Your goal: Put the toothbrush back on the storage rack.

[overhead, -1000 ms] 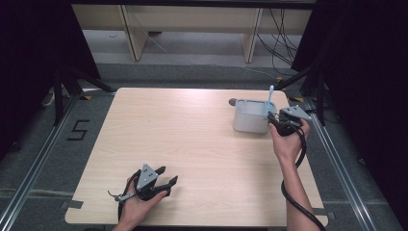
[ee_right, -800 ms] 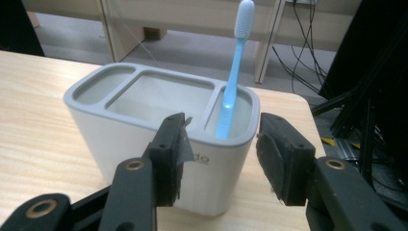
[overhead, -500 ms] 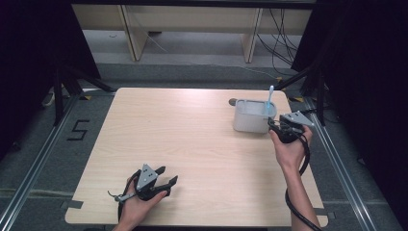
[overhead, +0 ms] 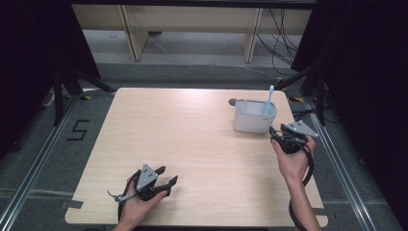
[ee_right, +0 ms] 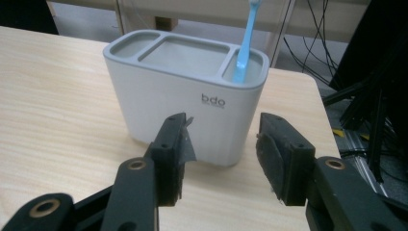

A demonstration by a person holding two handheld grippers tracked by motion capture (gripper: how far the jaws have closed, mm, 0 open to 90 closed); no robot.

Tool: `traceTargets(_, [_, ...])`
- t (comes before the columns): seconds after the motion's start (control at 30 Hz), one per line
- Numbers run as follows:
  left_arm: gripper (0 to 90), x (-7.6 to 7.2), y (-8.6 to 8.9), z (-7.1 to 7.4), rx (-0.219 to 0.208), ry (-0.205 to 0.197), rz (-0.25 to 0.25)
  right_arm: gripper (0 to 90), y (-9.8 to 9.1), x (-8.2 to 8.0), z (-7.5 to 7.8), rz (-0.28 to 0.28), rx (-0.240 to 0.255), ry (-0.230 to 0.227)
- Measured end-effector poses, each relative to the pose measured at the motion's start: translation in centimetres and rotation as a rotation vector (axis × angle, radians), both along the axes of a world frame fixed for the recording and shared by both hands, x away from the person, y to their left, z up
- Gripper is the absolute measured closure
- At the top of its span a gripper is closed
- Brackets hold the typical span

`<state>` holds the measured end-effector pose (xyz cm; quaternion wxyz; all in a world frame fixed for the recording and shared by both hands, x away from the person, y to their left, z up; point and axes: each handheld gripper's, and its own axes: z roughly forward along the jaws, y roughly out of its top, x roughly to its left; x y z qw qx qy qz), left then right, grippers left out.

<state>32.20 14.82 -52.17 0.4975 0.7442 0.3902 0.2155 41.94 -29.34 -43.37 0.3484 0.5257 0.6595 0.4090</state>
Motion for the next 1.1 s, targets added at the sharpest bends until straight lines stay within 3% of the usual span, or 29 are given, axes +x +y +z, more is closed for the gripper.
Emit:
traceTargets(0.07, [38.9, 0.0, 0.0, 0.0, 0.000, 0.001, 0.001, 54.3, -0.3, -0.4, -0.1, 0.005, -0.021, -0.001])
traceTargets(0.2, [38.9, 0.0, 0.0, 0.0, -0.001, 0.000, 0.001, 54.4, -0.3, -1.2, -0.4, 0.017, 0.007, 0.004])
traceTargets(0.37, [38.9, 0.0, 0.0, 0.0, 0.001, -0.001, 0.001, 54.1, -0.5, -2.2, -0.9, 0.029, -0.001, 0.012])
traceTargets(0.4, [38.9, 0.0, 0.0, 0.0, 0.000, -0.001, 0.001, 54.0, -0.2, -2.6, -0.9, 0.010, 0.023, 0.026])
traceTargets(0.43, [38.9, 0.0, 0.0, 0.0, -0.001, -0.001, 0.002, 53.9, -0.5, -2.7, -0.9, 0.023, -0.009, 0.020])
traceTargets(0.53, [39.0, 0.0, 0.0, 0.0, 0.000, -0.002, 0.001, 53.7, -0.3, -3.3, -1.1, 0.011, 0.022, 0.034])
traceTargets(0.57, [38.9, 0.0, 0.0, 0.0, 0.000, -0.002, 0.003, 53.7, -0.6, -3.3, -1.2, 0.029, -0.001, 0.017])
traceTargets(0.63, [38.9, 0.0, 0.0, 0.0, -0.001, -0.002, 0.003, 53.7, -0.4, -3.8, -1.4, 0.017, 0.022, 0.033])
traceTargets(0.67, [38.9, 0.0, 0.0, 0.0, 0.000, -0.002, 0.002, 53.7, -0.5, -3.9, -1.5, 0.020, 0.007, 0.030])
traceTargets(0.7, [39.0, 0.0, 0.0, 0.0, 0.000, -0.002, 0.002, 53.7, -0.4, -4.1, -1.6, 0.019, 0.032, 0.037])
traceTargets(0.73, [39.0, 0.0, 0.0, 0.0, 0.000, -0.002, 0.002, 53.7, -0.7, -4.1, -1.7, 0.036, -0.008, 0.025])
traceTargets(0.8, [39.0, 0.0, 0.0, 0.0, 0.000, -0.002, 0.002, 53.6, -0.5, -4.7, -1.9, 0.021, 0.024, 0.051])
traceTargets(0.83, [39.0, 0.0, 0.0, 0.0, -0.001, -0.002, 0.002, 53.6, -0.8, -4.7, -2.1, 0.030, -0.005, 0.030])
traceTargets(0.87, [39.0, 0.0, 0.0, 0.0, -0.001, -0.003, 0.002, 53.5, -0.7, -4.9, -2.2, 0.026, 0.016, 0.045])
traceTargets(0.97, [39.1, 0.0, 0.0, 0.0, 0.000, -0.003, 0.002, 53.2, -0.9, -5.2, -2.6, 0.039, 0.016, 0.047])
traceTargets(1.1, [39.1, 0.0, 0.0, 0.0, 0.000, -0.003, 0.002, 52.6, -0.9, -6.0, -3.0, 0.011, 0.026, 0.067])
